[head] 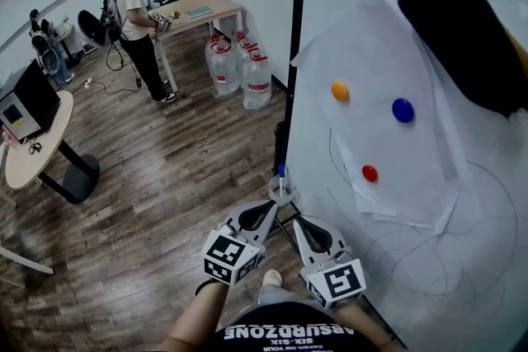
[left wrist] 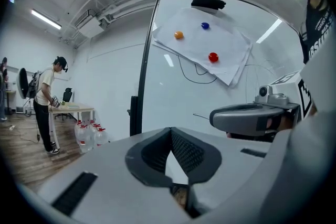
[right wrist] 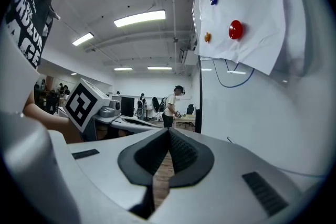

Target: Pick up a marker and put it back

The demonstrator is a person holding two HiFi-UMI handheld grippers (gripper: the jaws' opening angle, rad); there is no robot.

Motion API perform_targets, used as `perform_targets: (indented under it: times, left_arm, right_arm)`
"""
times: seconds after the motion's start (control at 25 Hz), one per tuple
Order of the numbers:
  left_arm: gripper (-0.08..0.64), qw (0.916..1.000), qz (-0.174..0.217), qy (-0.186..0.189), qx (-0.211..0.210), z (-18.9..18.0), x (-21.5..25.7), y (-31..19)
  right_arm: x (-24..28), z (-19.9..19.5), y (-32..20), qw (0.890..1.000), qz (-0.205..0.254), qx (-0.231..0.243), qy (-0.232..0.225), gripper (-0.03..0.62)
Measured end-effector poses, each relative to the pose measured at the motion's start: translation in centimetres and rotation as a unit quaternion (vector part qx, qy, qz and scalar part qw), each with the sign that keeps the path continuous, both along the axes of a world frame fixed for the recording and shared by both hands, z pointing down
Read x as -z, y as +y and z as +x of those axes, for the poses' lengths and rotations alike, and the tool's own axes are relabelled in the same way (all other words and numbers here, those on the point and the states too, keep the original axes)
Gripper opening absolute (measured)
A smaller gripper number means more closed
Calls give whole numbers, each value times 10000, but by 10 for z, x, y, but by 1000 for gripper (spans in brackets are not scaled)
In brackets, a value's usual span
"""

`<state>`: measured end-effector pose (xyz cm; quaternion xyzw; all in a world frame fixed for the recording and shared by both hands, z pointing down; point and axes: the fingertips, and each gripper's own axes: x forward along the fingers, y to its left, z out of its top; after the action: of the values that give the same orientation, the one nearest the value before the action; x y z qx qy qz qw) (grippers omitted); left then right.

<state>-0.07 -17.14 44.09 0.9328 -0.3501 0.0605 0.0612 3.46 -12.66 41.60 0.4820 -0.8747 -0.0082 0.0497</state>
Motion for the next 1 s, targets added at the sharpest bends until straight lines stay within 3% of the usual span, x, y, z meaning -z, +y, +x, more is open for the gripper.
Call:
perform_targets:
  times: [1.0]
  left_arm:
    - [8, 10000, 25, -9, -75, 16, 6, 29]
  right_arm:
    - [-8, 3, 14, 9997, -248, 20, -74, -2]
